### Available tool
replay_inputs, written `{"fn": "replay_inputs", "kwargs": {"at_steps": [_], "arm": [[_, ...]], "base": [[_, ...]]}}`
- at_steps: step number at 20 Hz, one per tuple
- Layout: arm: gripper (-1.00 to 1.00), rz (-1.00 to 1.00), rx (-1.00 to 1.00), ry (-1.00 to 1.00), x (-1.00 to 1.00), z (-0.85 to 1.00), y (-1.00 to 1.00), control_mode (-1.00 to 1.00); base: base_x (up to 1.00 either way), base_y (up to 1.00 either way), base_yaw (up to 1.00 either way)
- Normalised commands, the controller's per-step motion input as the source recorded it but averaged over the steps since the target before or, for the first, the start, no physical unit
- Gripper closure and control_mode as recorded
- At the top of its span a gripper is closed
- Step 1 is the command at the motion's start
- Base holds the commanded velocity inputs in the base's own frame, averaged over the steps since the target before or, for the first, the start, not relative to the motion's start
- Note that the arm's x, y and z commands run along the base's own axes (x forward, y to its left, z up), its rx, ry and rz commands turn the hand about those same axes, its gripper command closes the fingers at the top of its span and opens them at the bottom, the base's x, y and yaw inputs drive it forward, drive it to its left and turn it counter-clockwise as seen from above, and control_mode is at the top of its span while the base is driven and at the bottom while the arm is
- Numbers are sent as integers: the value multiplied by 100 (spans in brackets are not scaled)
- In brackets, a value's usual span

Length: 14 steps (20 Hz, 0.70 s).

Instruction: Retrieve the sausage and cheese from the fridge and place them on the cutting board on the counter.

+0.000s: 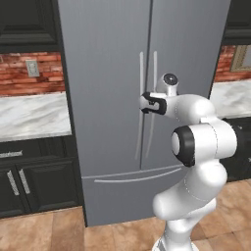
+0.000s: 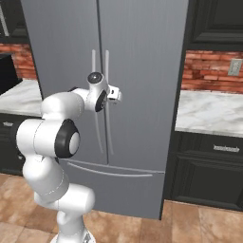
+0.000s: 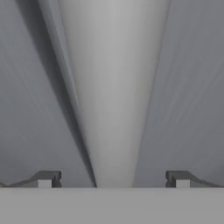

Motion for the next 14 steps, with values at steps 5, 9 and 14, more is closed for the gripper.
{"fn": "replay_inputs", "kwargs": {"at_steps": [5, 9, 14], "arm": [[100, -3, 1, -1, 11, 0, 0, -100], [100, -4, 7, -6, 16, 12, 0, -100], [100, -3, 10, -4, 12, 20, 0, -100]], "base": [[0, 0, 0], [0, 0, 0], [0, 0, 0]]}}
